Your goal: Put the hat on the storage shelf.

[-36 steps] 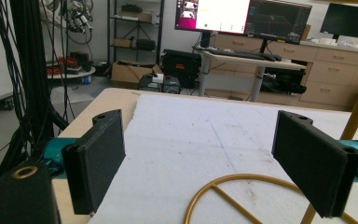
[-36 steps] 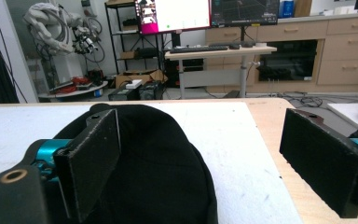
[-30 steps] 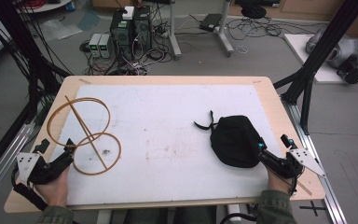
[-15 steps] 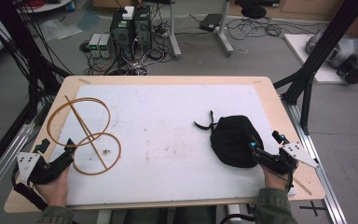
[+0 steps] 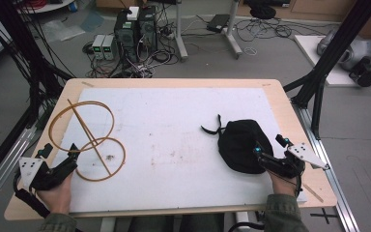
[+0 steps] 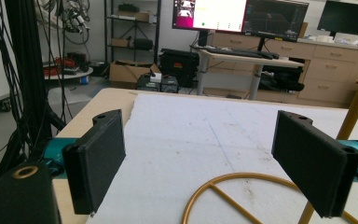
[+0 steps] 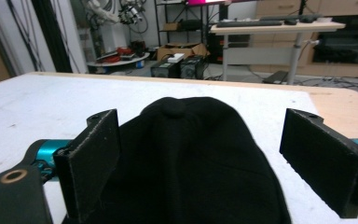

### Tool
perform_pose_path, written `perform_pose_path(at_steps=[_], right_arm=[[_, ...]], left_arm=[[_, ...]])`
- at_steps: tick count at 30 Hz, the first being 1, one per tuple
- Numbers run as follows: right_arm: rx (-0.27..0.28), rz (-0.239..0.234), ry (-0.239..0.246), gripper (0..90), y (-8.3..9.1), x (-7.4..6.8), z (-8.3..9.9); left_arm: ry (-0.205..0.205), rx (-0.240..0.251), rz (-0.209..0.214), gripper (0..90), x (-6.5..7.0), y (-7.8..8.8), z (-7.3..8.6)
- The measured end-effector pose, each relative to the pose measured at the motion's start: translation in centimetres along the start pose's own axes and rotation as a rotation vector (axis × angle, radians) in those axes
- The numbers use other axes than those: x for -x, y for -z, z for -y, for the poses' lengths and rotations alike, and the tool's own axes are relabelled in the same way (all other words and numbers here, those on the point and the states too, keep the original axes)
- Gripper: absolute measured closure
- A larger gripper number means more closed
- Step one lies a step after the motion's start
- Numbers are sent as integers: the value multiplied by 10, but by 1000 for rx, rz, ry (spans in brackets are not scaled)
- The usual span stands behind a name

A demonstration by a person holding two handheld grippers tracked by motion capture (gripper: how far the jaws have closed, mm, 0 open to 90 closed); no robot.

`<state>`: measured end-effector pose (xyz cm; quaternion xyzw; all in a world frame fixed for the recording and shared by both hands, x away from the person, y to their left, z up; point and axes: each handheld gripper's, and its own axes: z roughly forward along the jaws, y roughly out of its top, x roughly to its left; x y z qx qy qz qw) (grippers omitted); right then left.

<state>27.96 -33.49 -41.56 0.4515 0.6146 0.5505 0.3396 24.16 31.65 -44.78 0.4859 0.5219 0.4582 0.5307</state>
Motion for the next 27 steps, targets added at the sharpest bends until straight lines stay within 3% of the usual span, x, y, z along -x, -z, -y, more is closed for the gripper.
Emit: perform_pose_path(at_steps=[11, 18, 21, 27], right_arm=[[-54, -60, 18, 115, -9, -8, 0], [-92, -60, 45, 115, -13, -9, 4], [-141, -52, 46, 115, -16, -9, 7], [-188, -38, 66, 115, -21, -8, 11]], left_arm=[[-4, 5, 0, 176, 1, 0, 0], [-1, 5, 2, 176, 0, 0, 0], [-2, 6, 1, 176, 0, 0, 0], [0, 6, 1, 176, 1, 0, 0]])
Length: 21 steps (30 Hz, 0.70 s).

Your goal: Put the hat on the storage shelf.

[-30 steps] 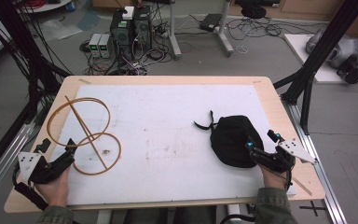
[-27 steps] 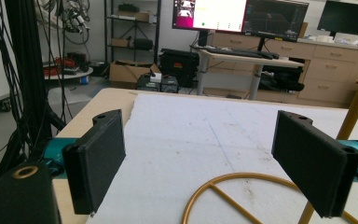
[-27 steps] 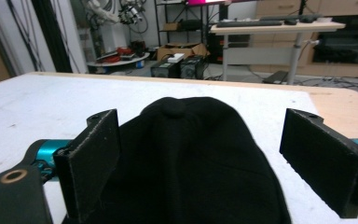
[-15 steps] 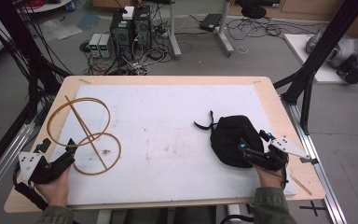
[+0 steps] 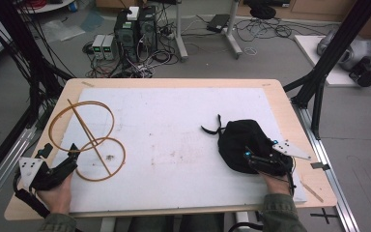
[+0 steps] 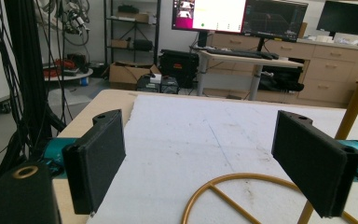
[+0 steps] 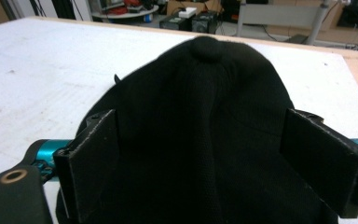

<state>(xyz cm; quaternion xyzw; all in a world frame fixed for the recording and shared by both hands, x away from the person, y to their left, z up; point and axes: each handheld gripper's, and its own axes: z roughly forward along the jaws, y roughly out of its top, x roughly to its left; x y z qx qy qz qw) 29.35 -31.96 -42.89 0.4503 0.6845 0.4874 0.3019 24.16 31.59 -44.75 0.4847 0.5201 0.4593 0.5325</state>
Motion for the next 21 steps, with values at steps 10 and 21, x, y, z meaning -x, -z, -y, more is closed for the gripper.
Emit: perform_pose_path(at_steps=[10, 21], right_arm=[[-27, 23, -3, 122, -3, -1, 3], [-7, 4, -18, 404, 1, 1, 2]], left_arm=[[-2, 1, -2, 176, 0, 1, 0], [1, -1, 2, 176, 0, 0, 0]])
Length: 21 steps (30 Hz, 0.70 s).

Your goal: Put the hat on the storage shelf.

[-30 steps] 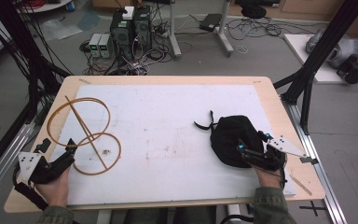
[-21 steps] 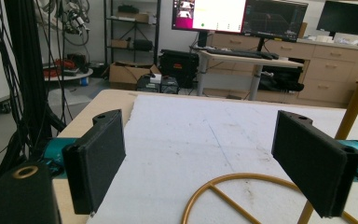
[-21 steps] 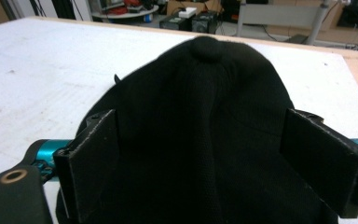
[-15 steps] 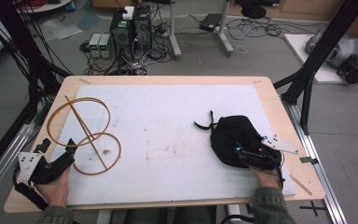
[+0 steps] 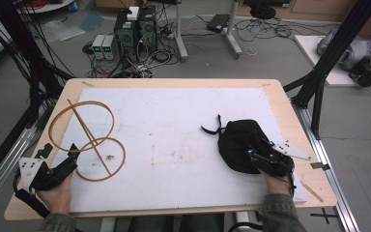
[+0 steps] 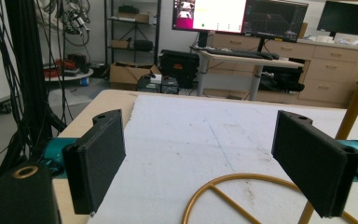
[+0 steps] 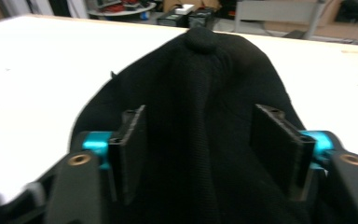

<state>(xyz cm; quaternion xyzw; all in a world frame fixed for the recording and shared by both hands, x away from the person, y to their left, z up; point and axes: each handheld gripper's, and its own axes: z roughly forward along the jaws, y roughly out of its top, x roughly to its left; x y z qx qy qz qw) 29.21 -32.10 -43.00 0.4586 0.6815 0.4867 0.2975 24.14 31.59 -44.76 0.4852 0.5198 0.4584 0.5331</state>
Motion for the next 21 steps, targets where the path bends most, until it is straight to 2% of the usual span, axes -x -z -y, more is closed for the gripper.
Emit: perform_pose_path(at_steps=[3, 4, 5, 6, 7, 8, 14, 17, 18, 21], right_arm=[[-11, 15, 12, 528, 0, -2, -1], [-11, 15, 12, 528, 0, -2, -1], [-12, 21, 16, 576, 0, -2, -1], [-19, 14, 19, 669, 0, -2, -1], [-30, 1, 14, 693, 0, -2, -1], [-37, -14, 11, 702, 0, -1, -1], [-46, -30, -21, 749, 0, 2, -2], [-45, -28, -8, 799, 0, 2, -1], [-53, -24, 3, 853, 1, 0, -2], [-62, -14, 20, 863, 1, -2, -2]], left_arm=[[0, 1, 2, 176, 0, 0, 0], [0, 1, 2, 176, 0, 0, 0], [-1, 2, 2, 176, 0, 0, 0], [-1, 2, 1, 175, 0, 0, 0], [-1, 2, 1, 176, 0, 0, 0], [1, 2, -1, 176, 0, 0, 0], [8, -2, 1, 176, -1, 0, 1], [8, -3, -1, 176, -1, 0, 1], [11, -2, -1, 176, -1, 0, 0], [9, -3, -1, 176, -1, 0, 0]])
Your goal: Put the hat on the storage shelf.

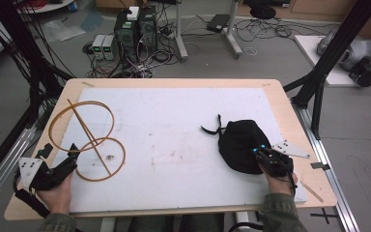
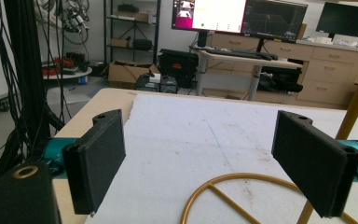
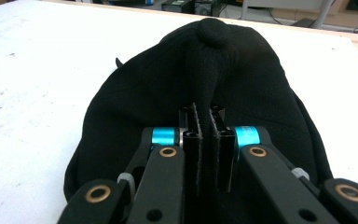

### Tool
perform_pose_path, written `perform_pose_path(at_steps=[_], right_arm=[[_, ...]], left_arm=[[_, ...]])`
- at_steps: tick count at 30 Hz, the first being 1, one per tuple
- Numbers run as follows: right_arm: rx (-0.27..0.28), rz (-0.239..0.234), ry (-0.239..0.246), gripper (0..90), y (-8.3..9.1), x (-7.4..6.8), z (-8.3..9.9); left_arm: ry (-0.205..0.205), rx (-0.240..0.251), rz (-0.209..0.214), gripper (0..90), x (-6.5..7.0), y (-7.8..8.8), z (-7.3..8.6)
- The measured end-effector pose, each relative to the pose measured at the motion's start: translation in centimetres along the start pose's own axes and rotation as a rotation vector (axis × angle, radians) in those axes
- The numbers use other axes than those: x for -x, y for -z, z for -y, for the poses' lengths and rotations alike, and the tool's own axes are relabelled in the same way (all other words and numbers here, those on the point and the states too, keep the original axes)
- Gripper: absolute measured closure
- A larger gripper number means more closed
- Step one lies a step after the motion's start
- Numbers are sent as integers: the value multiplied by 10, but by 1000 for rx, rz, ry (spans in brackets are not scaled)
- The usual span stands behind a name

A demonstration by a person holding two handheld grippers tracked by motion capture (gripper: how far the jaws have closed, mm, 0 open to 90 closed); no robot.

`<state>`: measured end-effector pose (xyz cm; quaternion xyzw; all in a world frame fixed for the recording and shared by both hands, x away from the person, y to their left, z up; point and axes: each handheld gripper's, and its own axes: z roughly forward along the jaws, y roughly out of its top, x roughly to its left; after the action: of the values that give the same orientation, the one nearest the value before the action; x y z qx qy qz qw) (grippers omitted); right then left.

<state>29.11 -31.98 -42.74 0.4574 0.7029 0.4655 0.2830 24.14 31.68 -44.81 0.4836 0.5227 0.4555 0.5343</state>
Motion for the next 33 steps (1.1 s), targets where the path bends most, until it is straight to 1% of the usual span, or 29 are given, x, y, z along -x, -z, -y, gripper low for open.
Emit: perform_pose_path(at_steps=[5, 13, 17, 18, 21, 24, 26, 28, 29, 30, 31, 33], right_arm=[[3, -5, 6, 869, 0, 1, 0], [7, 2, -8, 868, 1, 0, -1], [21, 11, -13, 869, 2, 1, -1], [23, 12, -23, 869, 2, 0, -2], [35, 16, -19, 870, 3, 0, -2], [67, 19, -23, 870, 5, -2, -5], [74, 19, -28, 870, 6, -3, -5], [113, 18, -43, 870, 10, -5, -9], [113, 18, -43, 870, 10, -5, -9], [148, 29, -29, 870, 12, -7, -11], [148, 29, -29, 870, 12, -7, -11], [198, 34, -15, 870, 17, -12, -14]], left_arm=[[0, 1, 0, 175, 0, 0, 0], [1, 2, 0, 176, 0, 0, 0], [1, 2, 0, 176, 0, 0, 0], [1, 3, 0, 176, 0, 0, 0], [2, 3, 0, 176, 0, 0, 0], [2, 3, 0, 176, 0, 0, 0], [2, 3, 0, 176, 0, 0, 0], [2, 3, 0, 176, 0, 0, 0], [2, 3, 0, 176, 0, 0, 0], [1, 4, -2, 176, 0, 0, 0], [1, 4, -2, 176, 0, 0, 0], [1, 4, -2, 176, -1, 0, 0]])
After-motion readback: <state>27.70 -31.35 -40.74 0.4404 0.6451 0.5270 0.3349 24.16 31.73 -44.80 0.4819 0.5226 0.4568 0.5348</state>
